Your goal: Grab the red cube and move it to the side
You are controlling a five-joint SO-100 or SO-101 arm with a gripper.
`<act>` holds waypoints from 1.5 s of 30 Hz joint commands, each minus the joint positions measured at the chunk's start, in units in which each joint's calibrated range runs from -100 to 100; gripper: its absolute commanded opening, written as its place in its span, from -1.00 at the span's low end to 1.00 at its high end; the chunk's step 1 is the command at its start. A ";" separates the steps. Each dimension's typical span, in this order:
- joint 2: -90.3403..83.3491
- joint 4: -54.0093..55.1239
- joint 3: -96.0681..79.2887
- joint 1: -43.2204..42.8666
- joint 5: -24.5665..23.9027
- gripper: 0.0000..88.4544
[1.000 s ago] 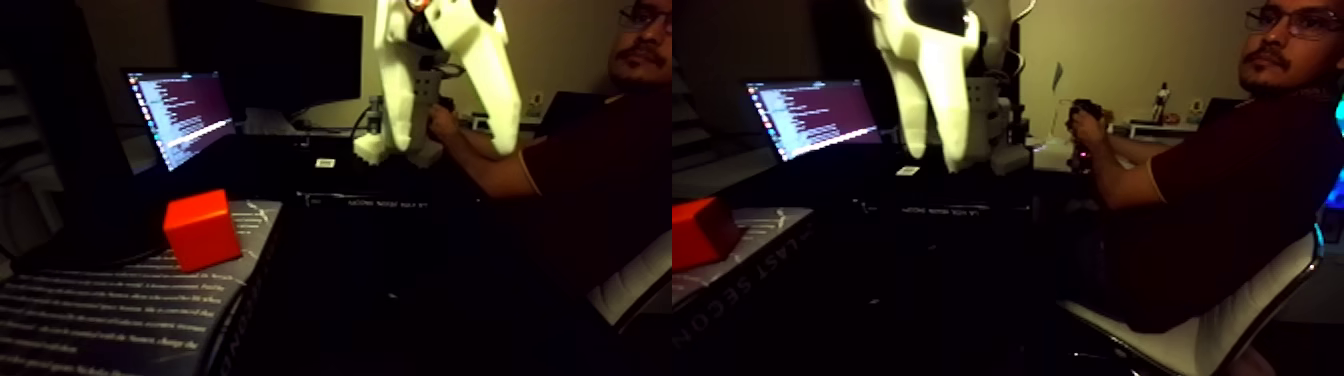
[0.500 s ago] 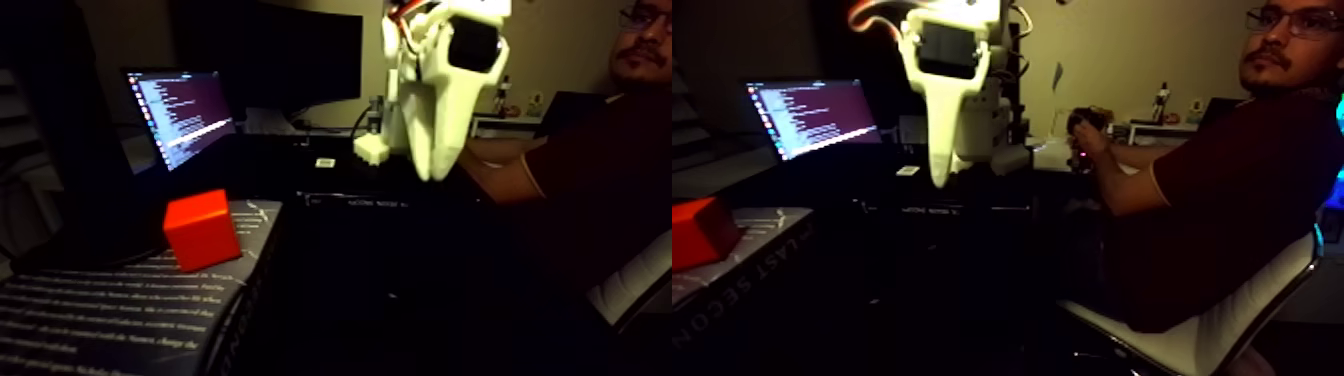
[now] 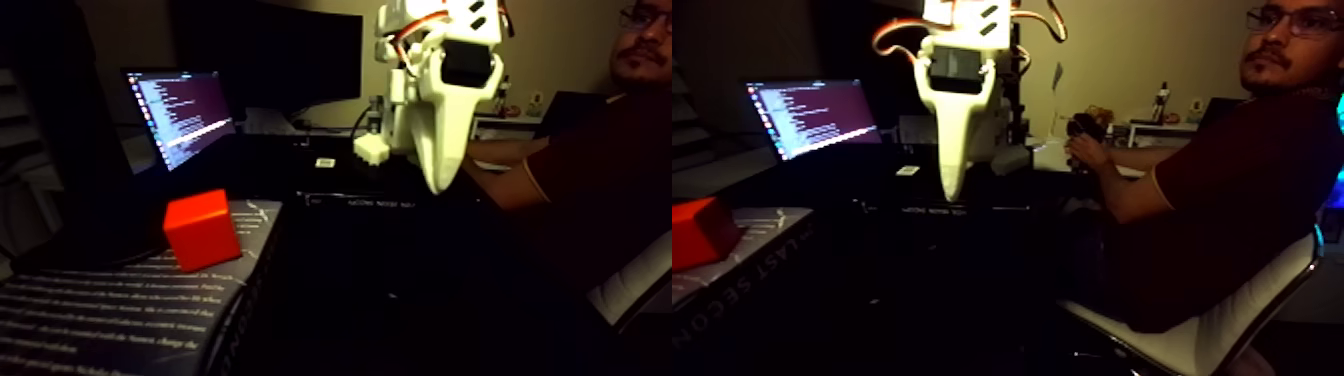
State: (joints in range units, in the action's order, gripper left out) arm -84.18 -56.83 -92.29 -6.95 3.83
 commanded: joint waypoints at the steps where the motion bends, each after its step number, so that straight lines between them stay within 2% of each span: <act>1: -4.73 -2.20 -0.46 0.04 -0.62 -0.99; 14: -11.78 -8.03 -1.55 -1.96 -1.32 -0.99; 45: -11.87 -8.28 -1.55 -1.46 -0.94 -0.98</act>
State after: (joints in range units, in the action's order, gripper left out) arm -96.05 -64.91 -94.01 -8.65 2.67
